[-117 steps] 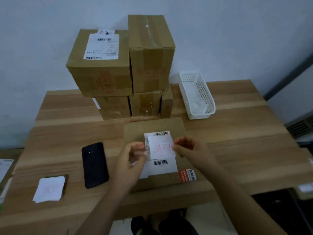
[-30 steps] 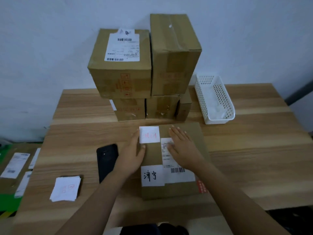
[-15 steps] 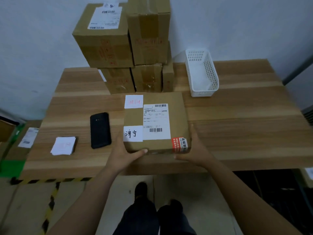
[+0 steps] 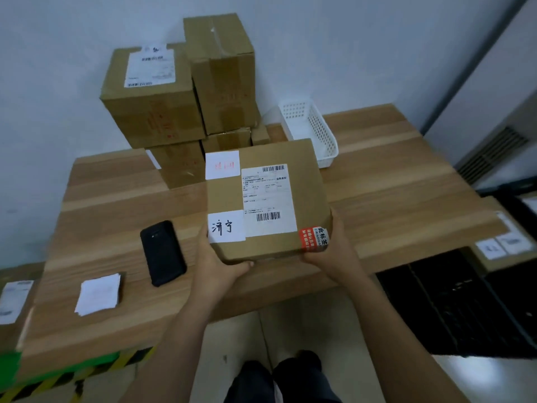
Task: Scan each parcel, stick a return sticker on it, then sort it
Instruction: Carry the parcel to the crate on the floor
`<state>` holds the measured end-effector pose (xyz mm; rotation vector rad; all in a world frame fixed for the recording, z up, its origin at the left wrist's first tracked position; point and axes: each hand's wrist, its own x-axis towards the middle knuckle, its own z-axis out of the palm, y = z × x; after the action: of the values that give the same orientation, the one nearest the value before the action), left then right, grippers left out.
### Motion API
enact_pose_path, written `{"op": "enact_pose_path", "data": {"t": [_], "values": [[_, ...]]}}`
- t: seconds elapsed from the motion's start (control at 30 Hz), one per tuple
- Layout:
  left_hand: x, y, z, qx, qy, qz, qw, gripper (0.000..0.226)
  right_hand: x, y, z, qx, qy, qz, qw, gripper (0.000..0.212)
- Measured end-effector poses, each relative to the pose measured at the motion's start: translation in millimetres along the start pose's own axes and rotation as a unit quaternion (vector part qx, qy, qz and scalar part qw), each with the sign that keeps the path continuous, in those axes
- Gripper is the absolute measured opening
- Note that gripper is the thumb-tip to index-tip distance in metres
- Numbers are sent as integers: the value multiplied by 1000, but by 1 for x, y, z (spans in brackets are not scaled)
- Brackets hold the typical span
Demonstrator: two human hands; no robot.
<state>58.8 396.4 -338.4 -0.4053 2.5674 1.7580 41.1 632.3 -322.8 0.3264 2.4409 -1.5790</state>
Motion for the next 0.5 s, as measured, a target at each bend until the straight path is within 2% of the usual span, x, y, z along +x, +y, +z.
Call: {"op": "enact_pose_path", "data": {"t": [0.1, 0.17, 0.33, 0.5], "values": [[9, 16, -18, -3, -38, 44, 998, 113, -22, -15, 0, -2, 66, -28, 997, 117], [13, 27, -26, -3, -65, 77, 995, 116, -37, -24, 1, -5, 110, -30, 994, 108], [17, 55, -20, 3, -127, 152, 980, 111, -83, -32, -9, 38, 220, -34, 974, 92], [-2, 84, 21, -8, -212, 197, 957, 111, -137, -24, -41, 45, 317, -23, 947, 104]]}}
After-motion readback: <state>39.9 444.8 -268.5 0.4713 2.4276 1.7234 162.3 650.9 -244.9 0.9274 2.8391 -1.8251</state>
